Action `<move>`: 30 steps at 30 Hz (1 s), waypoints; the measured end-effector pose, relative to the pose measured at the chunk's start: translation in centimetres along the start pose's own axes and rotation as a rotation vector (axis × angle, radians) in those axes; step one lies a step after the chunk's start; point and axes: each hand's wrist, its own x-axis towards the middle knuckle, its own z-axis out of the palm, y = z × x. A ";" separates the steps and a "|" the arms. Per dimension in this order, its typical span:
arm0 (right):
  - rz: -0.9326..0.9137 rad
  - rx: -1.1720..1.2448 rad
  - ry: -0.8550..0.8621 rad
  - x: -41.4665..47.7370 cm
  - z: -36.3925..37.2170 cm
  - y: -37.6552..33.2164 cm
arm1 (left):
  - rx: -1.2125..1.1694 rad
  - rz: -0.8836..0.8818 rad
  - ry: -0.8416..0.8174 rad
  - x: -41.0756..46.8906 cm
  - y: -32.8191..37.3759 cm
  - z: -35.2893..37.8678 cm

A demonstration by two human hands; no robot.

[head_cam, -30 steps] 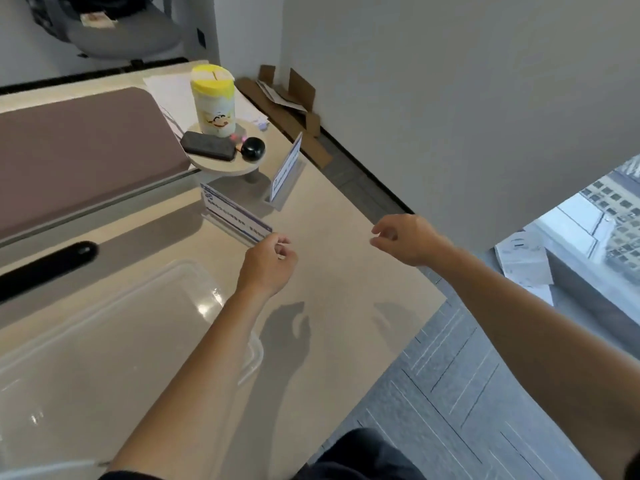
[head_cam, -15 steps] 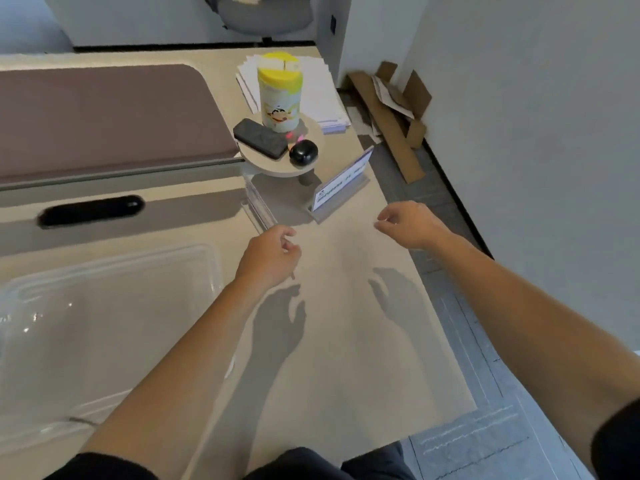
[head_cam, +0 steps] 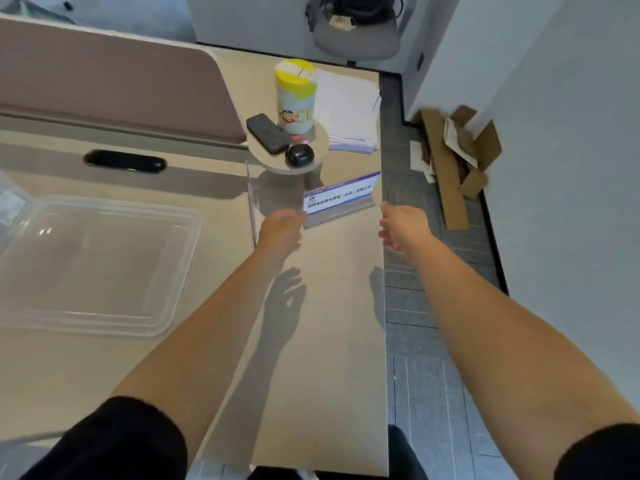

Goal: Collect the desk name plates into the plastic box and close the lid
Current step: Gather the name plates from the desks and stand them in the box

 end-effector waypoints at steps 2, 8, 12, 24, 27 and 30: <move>0.020 0.043 -0.007 0.9 -0.2 -0.2 | -0.003 -0.008 0.054 0.8 -0.6 1.7; -0.030 0.043 -0.144 7.8 -1.1 -1.6 | 0.029 -0.049 0.265 4.9 -0.5 5.8; -0.145 -0.003 -0.221 13.8 -0.8 -1.7 | 0.055 -0.053 0.385 7.4 -1.4 8.5; -0.226 0.019 -0.444 20.2 2.3 1.4 | -0.316 -0.062 0.579 11.0 -2.3 14.7; -0.229 0.091 -0.419 19.6 2.6 1.4 | -0.328 -0.065 0.590 10.1 -2.5 15.0; -0.250 0.097 -0.421 18.6 2.3 1.1 | -0.405 -0.028 0.606 8.4 -2.4 14.4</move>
